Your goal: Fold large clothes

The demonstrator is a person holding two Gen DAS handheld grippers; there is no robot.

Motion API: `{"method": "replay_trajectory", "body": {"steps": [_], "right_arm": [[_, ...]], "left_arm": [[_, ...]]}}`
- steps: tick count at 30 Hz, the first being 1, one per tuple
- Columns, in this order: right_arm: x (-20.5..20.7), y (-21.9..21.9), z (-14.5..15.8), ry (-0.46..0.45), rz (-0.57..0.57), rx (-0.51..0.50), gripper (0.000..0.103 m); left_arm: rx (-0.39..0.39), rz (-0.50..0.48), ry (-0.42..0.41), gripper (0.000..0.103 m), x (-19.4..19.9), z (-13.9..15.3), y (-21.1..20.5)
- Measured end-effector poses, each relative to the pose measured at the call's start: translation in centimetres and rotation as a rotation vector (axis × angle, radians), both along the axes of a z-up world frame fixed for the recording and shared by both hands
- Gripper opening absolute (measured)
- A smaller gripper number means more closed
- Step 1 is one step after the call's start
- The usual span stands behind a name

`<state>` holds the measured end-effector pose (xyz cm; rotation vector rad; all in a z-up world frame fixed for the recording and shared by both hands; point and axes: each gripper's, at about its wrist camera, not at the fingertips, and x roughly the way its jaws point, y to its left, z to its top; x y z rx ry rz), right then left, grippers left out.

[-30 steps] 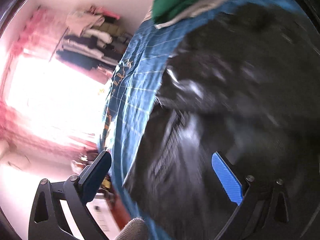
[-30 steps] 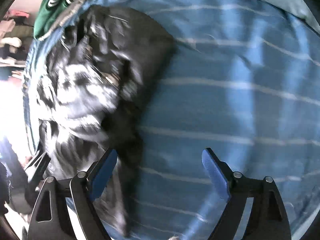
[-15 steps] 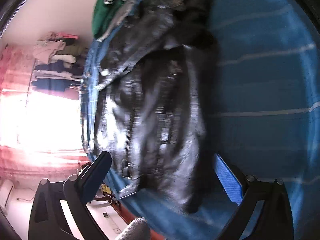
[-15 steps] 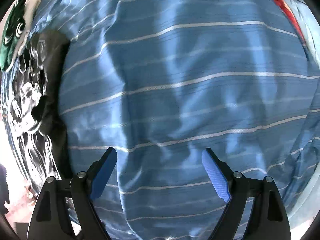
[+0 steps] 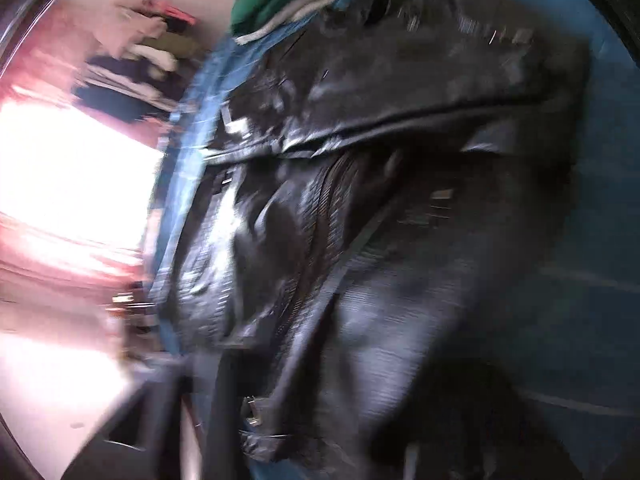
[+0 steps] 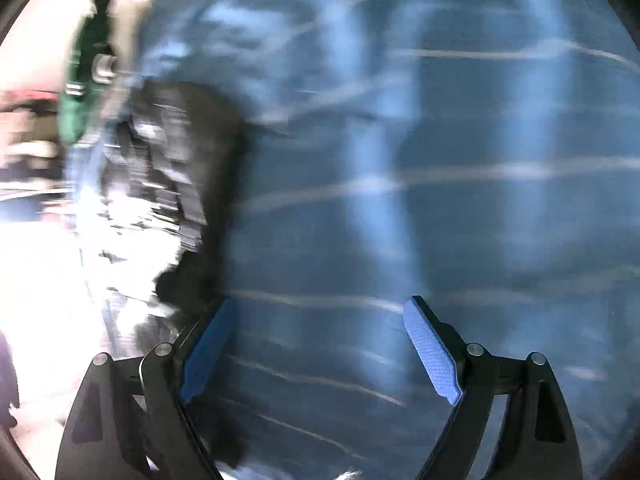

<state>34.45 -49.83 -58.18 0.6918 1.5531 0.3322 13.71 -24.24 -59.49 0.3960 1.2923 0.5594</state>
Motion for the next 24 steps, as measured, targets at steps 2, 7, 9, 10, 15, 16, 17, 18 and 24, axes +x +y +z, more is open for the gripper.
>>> {"method": "replay_trajectory", "body": {"steps": [2, 7, 9, 10, 15, 16, 17, 18, 24], "right_arm": [[1.7, 1.7, -1.6, 0.012, -0.015, 0.173, 0.089], [3.5, 8.1, -6.5, 0.154, -0.112, 0.43, 0.089], [3.9, 9.5, -6.8, 0.147, -0.152, 0.451, 0.072], [4.1, 10.3, -6.5, 0.149, -0.161, 0.425, 0.035], [4.9, 12.6, 0.2, 0.083, -0.17, 0.331, 0.023], [5.1, 13.0, 2.1, 0.063, -0.152, 0.31, 0.023], [5.4, 14.0, 3.6, 0.05, -0.136, 0.295, 0.023], [5.7, 15.5, 5.4, 0.032, -0.114, 0.274, 0.023], [8.3, 27.1, 12.1, -0.01, 0.017, 0.126, 0.023]], "left_arm": [[-0.034, -0.039, -0.024, 0.008, 0.0, 1.6, 0.1], [-0.111, -0.06, -0.034, 0.007, 0.5, 3.5, 1.6], [-0.138, -0.062, -0.035, 0.007, 0.7, 3.9, 2.2], [-0.163, -0.065, -0.034, 0.007, 0.7, 4.2, 2.5], [-0.279, -0.07, -0.031, 0.007, 1.1, 5.9, 5.3], [-0.331, -0.059, -0.037, 0.007, 1.2, 6.7, 6.6], [-0.357, -0.057, -0.038, 0.007, 1.3, 7.2, 7.4], [-0.389, -0.062, -0.034, 0.007, 1.4, 7.8, 8.5], [-0.573, 0.02, -0.09, 0.014, 1.7, 10.6, 17.7]]}}
